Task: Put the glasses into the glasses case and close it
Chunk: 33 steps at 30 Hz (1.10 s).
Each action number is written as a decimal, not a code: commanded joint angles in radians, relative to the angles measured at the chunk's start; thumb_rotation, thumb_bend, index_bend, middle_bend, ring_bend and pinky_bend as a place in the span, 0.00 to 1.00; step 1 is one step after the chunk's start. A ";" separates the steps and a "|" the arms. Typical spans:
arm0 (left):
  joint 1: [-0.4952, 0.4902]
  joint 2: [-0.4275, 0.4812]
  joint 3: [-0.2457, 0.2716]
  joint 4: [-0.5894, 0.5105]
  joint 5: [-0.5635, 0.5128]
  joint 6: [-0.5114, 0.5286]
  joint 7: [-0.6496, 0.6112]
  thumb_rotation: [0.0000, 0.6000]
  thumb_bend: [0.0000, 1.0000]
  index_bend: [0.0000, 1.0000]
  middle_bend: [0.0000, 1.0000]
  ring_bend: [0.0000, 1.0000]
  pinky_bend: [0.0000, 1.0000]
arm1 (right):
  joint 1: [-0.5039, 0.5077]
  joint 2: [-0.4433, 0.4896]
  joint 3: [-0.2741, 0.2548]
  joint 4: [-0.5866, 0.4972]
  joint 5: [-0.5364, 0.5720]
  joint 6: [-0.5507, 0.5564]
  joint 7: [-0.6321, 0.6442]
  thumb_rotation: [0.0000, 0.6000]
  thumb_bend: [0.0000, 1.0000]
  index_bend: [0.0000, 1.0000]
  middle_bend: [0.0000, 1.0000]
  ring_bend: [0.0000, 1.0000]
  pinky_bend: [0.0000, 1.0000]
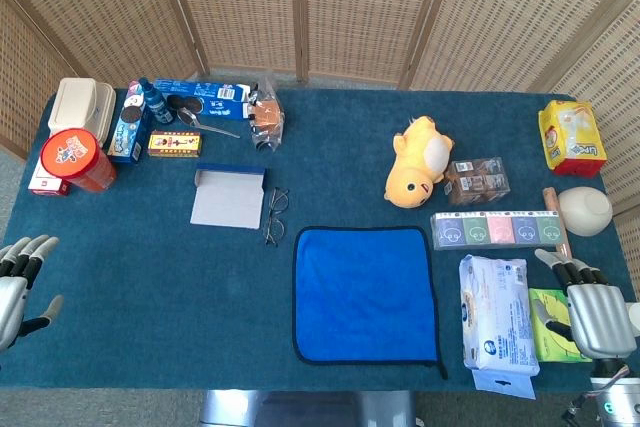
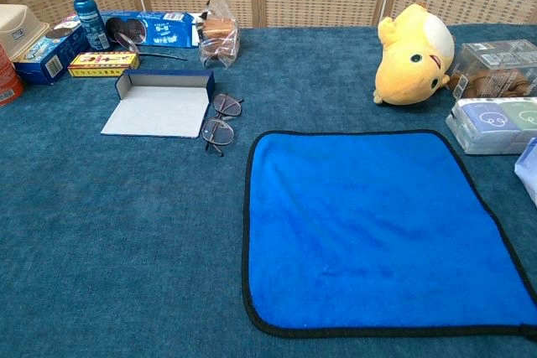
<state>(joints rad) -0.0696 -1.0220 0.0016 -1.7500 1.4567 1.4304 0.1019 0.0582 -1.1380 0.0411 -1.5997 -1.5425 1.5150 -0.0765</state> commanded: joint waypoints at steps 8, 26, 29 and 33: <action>-0.083 0.057 -0.026 -0.053 -0.032 -0.130 -0.018 1.00 0.30 0.12 0.13 0.08 0.08 | -0.003 0.003 0.004 -0.011 0.006 0.004 -0.020 1.00 0.31 0.21 0.26 0.27 0.37; -0.414 0.050 -0.140 0.030 -0.191 -0.617 -0.152 0.78 0.30 0.10 0.13 0.08 0.07 | -0.015 0.003 0.009 -0.041 0.025 0.013 -0.053 1.00 0.31 0.21 0.26 0.27 0.37; -0.470 0.023 -0.164 0.070 -0.206 -0.673 -0.174 0.77 0.30 0.10 0.14 0.08 0.07 | -0.024 0.007 0.009 -0.048 0.031 0.023 -0.060 1.00 0.31 0.21 0.26 0.27 0.37; -0.547 -0.017 -0.189 0.133 -0.236 -0.760 -0.200 0.77 0.30 0.10 0.14 0.08 0.07 | -0.034 0.013 0.009 -0.060 0.036 0.034 -0.068 1.00 0.31 0.21 0.26 0.27 0.37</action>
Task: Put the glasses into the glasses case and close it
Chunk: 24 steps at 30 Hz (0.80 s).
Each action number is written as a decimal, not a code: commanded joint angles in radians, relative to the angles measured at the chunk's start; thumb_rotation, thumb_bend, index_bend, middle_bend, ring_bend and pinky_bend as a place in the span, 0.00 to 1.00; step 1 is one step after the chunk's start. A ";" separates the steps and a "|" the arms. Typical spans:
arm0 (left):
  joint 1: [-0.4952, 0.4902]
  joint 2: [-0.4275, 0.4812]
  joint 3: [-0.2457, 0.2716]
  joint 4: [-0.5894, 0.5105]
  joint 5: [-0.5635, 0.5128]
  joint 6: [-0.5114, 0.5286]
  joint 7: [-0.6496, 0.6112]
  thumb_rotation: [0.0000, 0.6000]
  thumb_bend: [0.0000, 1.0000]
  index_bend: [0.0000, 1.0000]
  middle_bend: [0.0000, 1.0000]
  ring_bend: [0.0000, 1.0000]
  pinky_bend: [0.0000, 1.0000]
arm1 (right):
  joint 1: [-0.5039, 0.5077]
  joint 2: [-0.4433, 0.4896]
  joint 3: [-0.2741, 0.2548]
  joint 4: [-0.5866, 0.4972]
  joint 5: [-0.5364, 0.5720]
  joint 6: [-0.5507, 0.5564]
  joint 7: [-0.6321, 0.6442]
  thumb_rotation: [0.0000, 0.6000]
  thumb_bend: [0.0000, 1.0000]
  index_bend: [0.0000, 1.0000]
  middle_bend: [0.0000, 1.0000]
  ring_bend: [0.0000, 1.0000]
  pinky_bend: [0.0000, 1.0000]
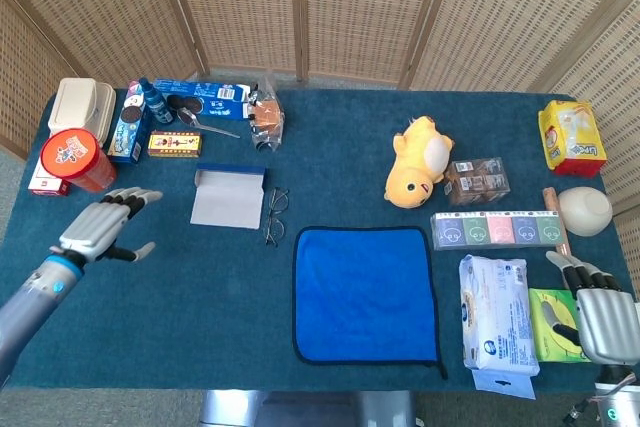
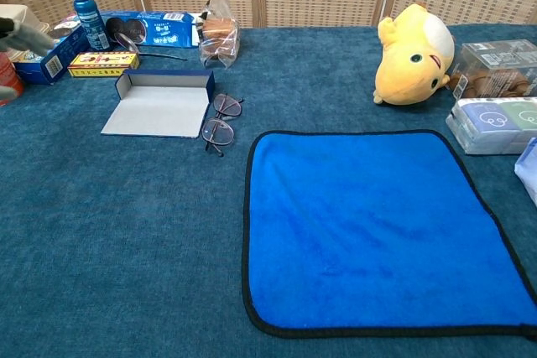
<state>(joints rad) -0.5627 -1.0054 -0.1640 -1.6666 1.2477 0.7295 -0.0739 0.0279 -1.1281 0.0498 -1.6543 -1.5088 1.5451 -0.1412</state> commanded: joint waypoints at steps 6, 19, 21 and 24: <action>-0.192 -0.127 -0.080 0.186 -0.127 -0.235 -0.106 0.78 0.30 0.10 0.14 0.08 0.08 | -0.014 0.007 0.003 -0.014 0.010 0.016 -0.010 1.00 0.31 0.21 0.26 0.27 0.37; -0.392 -0.312 -0.106 0.481 -0.205 -0.437 -0.171 0.77 0.30 0.10 0.16 0.09 0.08 | -0.027 0.004 0.006 -0.005 0.031 0.016 -0.012 1.00 0.31 0.21 0.26 0.27 0.37; -0.424 -0.353 -0.105 0.535 -0.212 -0.462 -0.173 0.78 0.30 0.10 0.16 0.09 0.08 | -0.033 0.006 0.007 -0.006 0.035 0.021 -0.013 1.00 0.31 0.21 0.26 0.27 0.37; -0.468 -0.414 -0.101 0.618 -0.221 -0.498 -0.176 0.78 0.30 0.11 0.17 0.09 0.08 | -0.042 0.011 0.007 -0.011 0.041 0.030 -0.015 1.00 0.31 0.21 0.26 0.27 0.37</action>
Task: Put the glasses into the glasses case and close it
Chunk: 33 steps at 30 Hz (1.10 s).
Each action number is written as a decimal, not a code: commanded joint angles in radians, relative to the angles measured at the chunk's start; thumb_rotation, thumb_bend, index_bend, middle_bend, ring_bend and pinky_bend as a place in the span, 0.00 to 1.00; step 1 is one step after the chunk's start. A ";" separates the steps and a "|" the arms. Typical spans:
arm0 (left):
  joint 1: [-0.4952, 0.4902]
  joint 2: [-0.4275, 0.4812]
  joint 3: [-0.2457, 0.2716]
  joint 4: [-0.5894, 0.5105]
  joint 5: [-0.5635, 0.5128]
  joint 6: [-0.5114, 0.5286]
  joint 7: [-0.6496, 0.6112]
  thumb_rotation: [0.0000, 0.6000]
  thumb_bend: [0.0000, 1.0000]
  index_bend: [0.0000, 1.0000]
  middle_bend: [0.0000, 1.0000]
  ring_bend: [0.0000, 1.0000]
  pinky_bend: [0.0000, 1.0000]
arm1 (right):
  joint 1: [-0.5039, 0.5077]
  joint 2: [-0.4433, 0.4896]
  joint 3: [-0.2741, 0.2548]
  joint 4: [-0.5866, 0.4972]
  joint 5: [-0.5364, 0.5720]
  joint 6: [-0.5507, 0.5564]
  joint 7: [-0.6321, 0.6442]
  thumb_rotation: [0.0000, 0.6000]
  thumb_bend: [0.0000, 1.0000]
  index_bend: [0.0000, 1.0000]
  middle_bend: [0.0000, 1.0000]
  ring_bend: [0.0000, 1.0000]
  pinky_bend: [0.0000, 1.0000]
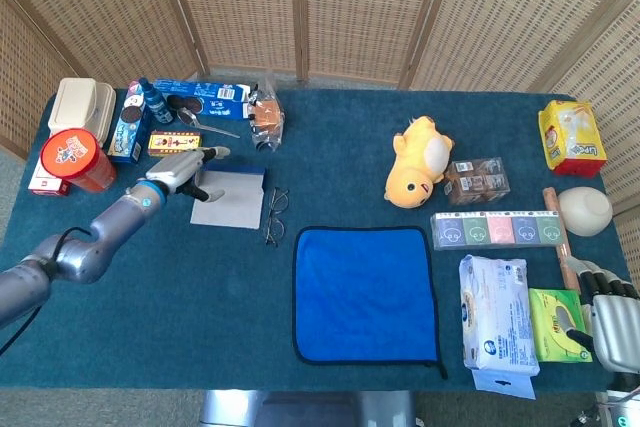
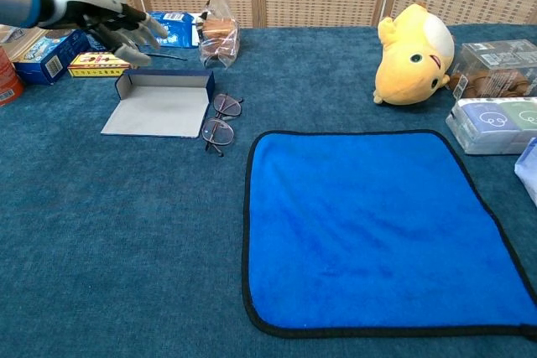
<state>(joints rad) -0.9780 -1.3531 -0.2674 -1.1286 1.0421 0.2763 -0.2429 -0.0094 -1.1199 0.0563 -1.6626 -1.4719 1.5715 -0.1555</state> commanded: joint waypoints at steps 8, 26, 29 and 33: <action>-0.129 -0.197 0.012 0.244 -0.009 -0.099 -0.007 0.77 0.30 0.11 0.17 0.09 0.08 | -0.029 0.009 0.000 -0.010 0.017 0.026 -0.003 1.00 0.31 0.20 0.26 0.27 0.37; -0.062 -0.114 0.032 0.061 0.109 -0.060 -0.004 0.77 0.31 0.10 0.17 0.10 0.09 | -0.032 0.004 0.007 -0.004 0.009 0.025 0.008 1.00 0.31 0.20 0.26 0.27 0.37; -0.035 -0.072 0.048 -0.004 0.124 -0.037 -0.002 0.76 0.31 0.10 0.17 0.10 0.09 | -0.030 0.001 0.007 0.000 0.003 0.021 0.013 1.00 0.31 0.20 0.26 0.27 0.37; -0.006 -0.022 0.068 -0.077 0.121 -0.013 -0.004 0.78 0.31 0.09 0.17 0.10 0.09 | -0.029 -0.002 0.006 0.006 -0.002 0.018 0.023 1.00 0.31 0.20 0.26 0.27 0.37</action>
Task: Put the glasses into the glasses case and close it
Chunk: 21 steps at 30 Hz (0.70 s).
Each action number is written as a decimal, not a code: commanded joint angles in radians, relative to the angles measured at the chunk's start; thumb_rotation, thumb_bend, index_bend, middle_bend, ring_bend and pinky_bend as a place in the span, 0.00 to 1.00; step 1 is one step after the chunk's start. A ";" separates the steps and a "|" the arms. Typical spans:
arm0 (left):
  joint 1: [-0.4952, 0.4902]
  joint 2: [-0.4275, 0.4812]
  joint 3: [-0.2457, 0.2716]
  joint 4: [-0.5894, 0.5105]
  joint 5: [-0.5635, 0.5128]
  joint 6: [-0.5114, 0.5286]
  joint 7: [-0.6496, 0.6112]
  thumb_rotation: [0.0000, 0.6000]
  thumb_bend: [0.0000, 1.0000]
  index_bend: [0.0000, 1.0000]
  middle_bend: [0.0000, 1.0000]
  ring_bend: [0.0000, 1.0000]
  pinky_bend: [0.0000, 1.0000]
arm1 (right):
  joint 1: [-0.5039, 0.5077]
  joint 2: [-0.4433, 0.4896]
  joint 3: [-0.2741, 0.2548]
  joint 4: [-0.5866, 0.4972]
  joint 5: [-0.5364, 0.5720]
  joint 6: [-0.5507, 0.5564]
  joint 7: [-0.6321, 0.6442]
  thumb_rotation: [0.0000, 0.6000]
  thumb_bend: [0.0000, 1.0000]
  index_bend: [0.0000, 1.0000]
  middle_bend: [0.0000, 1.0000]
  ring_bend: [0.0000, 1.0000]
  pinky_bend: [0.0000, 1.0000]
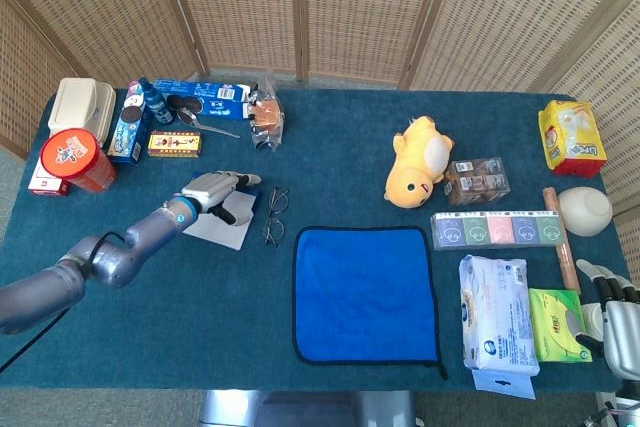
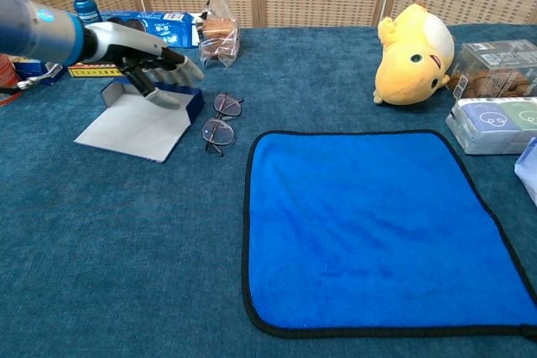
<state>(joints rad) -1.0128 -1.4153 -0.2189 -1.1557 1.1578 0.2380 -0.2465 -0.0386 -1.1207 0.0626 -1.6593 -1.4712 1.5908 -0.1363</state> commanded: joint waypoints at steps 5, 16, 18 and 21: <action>0.066 0.090 0.045 -0.123 -0.007 0.063 -0.001 0.77 0.31 0.09 0.17 0.10 0.10 | -0.001 -0.001 0.000 0.011 -0.005 -0.001 0.016 1.00 0.31 0.20 0.26 0.27 0.37; 0.123 0.185 0.089 -0.250 -0.049 0.143 0.015 0.76 0.30 0.05 0.14 0.09 0.10 | 0.002 -0.006 0.001 0.034 -0.010 -0.010 0.048 1.00 0.31 0.20 0.26 0.27 0.37; 0.133 0.196 0.094 -0.257 -0.062 0.173 0.027 0.76 0.30 0.05 0.14 0.09 0.10 | 0.004 -0.008 0.001 0.039 -0.009 -0.014 0.053 1.00 0.31 0.20 0.26 0.27 0.37; 0.140 0.211 0.104 -0.262 -0.086 0.195 0.046 0.76 0.30 0.05 0.14 0.09 0.10 | 0.007 -0.010 0.002 0.043 -0.009 -0.018 0.058 1.00 0.31 0.20 0.26 0.27 0.37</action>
<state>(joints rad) -0.8789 -1.2142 -0.1220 -1.4119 1.0840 0.4235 -0.2107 -0.0321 -1.1304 0.0645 -1.6162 -1.4805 1.5728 -0.0785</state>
